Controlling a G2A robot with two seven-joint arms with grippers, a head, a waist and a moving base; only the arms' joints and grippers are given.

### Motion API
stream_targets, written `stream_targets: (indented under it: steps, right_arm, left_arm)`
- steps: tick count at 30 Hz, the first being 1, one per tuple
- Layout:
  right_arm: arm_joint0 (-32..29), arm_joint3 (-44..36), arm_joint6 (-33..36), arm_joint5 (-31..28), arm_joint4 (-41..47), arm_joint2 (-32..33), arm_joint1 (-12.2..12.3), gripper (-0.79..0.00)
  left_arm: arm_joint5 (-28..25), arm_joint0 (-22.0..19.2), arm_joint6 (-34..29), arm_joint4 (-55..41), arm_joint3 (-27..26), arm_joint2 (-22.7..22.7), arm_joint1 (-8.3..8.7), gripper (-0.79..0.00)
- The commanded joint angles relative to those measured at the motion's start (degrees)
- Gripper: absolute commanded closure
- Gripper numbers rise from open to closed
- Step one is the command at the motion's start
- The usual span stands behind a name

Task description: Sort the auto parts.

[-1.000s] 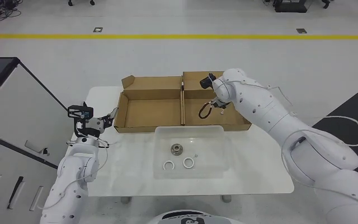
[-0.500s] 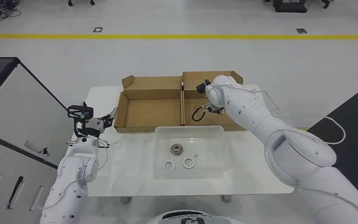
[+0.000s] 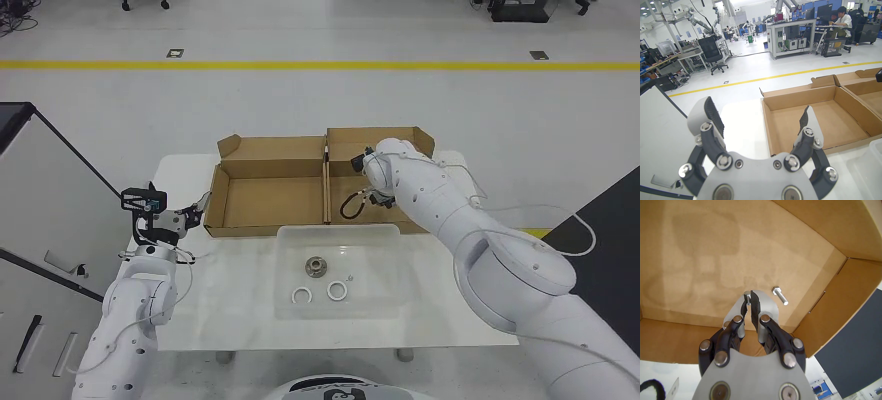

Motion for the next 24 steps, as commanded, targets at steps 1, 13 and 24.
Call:
stream_targets:
  steps: [1, 13, 24]
  right_arm:
    - [0.2, 1.2, -0.2, -0.3, 0.1, 0.2, -0.5, -0.188]
    - [3.4, 4.5, -1.9, -4.1, 1.6, 2.7, -1.9, -0.536]
    - [6.4, -3.8, 1.0, -12.3, 2.2, 7.7, 1.9, -0.659]
  left_arm:
    - [0.0, 0.0, 0.0, 0.0, 0.0, 0.0, 0.00, -0.785]
    - [0.0, 0.0, 0.0, 0.0, 0.0, 0.0, 0.00, -0.785]
    - [0.0, 0.0, 0.0, 0.0, 0.0, 0.0, 0.00, -0.785]
